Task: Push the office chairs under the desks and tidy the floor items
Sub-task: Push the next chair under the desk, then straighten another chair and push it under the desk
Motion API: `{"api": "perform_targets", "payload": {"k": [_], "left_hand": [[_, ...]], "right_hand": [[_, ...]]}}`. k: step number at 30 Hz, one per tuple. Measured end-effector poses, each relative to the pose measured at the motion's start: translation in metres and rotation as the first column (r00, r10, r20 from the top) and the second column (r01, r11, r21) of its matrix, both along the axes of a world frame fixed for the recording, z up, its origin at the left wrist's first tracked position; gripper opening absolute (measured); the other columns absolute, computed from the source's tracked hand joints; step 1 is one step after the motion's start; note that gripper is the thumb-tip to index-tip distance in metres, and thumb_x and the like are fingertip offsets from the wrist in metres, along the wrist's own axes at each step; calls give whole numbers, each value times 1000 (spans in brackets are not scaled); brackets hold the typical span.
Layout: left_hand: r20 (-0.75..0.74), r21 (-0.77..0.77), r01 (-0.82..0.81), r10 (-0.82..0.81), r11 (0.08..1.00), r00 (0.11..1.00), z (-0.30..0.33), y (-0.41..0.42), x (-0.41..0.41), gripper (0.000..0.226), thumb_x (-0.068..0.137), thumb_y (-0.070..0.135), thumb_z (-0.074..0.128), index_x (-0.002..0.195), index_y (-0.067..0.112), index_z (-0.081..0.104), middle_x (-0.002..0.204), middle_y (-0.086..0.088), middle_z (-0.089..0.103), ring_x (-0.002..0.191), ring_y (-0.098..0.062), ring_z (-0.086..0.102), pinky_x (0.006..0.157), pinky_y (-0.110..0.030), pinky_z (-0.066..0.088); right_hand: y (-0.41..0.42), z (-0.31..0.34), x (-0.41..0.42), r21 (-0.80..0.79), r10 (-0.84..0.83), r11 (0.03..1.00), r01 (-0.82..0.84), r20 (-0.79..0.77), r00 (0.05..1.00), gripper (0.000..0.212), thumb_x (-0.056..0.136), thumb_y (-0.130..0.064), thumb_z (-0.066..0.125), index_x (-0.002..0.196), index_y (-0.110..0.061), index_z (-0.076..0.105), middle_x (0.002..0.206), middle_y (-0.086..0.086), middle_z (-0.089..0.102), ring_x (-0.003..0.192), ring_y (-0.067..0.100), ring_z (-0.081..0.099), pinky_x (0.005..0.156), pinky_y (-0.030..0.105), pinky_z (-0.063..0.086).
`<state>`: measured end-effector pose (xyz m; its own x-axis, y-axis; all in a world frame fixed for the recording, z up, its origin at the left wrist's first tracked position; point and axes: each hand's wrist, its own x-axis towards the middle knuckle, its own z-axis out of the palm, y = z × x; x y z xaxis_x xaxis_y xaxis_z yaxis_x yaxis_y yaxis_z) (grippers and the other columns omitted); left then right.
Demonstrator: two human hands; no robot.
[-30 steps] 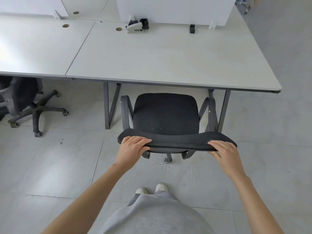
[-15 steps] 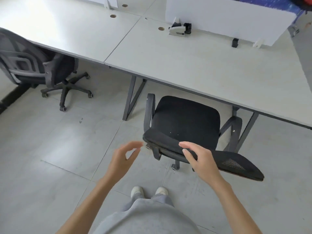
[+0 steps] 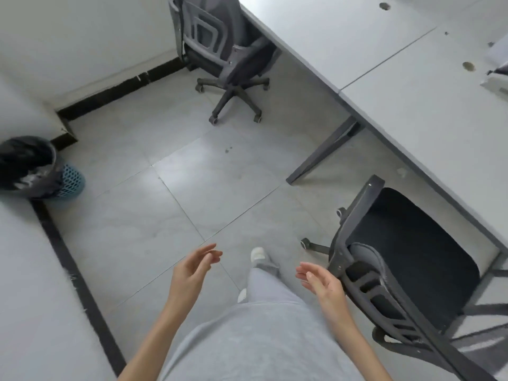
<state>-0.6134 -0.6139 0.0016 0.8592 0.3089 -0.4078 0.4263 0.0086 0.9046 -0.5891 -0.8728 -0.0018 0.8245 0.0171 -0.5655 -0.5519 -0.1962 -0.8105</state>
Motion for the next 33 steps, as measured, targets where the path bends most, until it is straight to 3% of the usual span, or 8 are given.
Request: {"api": "perform_targets", "payload": {"k": [6, 10, 14, 16, 19, 22, 27, 33], "left_hand": [[93, -16, -101, 102, 995, 990, 12, 76, 103, 22, 93, 6, 47, 104, 15, 63, 84, 12, 74, 82, -5, 67, 74, -12, 50], [68, 26, -223, 221, 974, 973, 9, 146, 162, 24, 93, 5, 47, 100, 21, 63, 83, 13, 74, 81, -7, 67, 72, -11, 50], [24, 50, -437, 436, 898, 900, 12, 213, 188, 22, 93, 7, 47, 102, 18, 64, 84, 12, 74, 79, -6, 68, 73, -13, 52], [-7, 64, -515, 516, 855, 856, 9, 242, 193, 22, 93, 8, 48, 102, 20, 64, 87, 10, 74, 81, -6, 68, 74, -12, 52], [-37, 62, -609, 611, 791, 791, 2, 281, 208, 23, 93, 9, 47, 100, 24, 64, 84, 7, 75, 80, -5, 68, 73, -10, 52], [-58, 48, -647, 649, 761, 759, -8, 323, 239, 23, 93, 7, 47, 100, 20, 64, 84, 1, 73, 80, -5, 69, 71, -9, 52], [-35, 47, -537, 538, 842, 842, -15, 435, 339, 23, 92, 2, 47, 98, 17, 63, 79, 12, 74, 76, -3, 68, 70, -10, 51], [61, 165, -136, 127, 977, 990, 26, 557, 510, 23, 91, 3, 49, 100, 20, 63, 79, 8, 74, 77, -3, 67, 72, -8, 47]], "right_hand": [[84, -12, 117, 19, 180, 984, -180, 15, 984, 26, 92, 1, 47, 96, -18, 64, 95, 1, 69, 84, 4, 67, 76, 14, 52], [184, -22, 224, 42, 341, 938, -343, 42, 939, 28, 91, 2, 48, 93, -22, 63, 93, 0, 69, 86, 10, 66, 79, 24, 48], [309, 5, 326, 83, 529, 836, -543, 144, 836, 31, 91, 4, 45, 91, -23, 61, 92, 2, 68, 75, -3, 65, 77, 20, 48], [367, 24, 370, 95, 604, 770, -631, 210, 769, 31, 91, 3, 44, 93, -24, 60, 92, -2, 67, 77, -4, 65, 76, 15, 49], [445, 41, 429, 76, 668, 698, -712, 289, 686, 28, 91, 1, 45, 97, -22, 61, 92, -7, 67, 81, 1, 65, 80, 21, 49], [505, 38, 478, 63, 667, 695, -716, 315, 675, 25, 92, 0, 44, 103, -15, 61, 94, -3, 67, 82, 3, 65, 82, 24, 49], [571, 12, 541, 47, 580, 790, -611, 265, 770, 30, 91, 1, 45, 94, -24, 62, 92, -6, 68, 81, 0, 65, 80, 23, 48], [590, 5, 573, -3, 345, 938, -347, 115, 931, 32, 91, 2, 47, 93, -24, 64, 94, -4, 70, 84, 1, 66, 78, 17, 49]]}}
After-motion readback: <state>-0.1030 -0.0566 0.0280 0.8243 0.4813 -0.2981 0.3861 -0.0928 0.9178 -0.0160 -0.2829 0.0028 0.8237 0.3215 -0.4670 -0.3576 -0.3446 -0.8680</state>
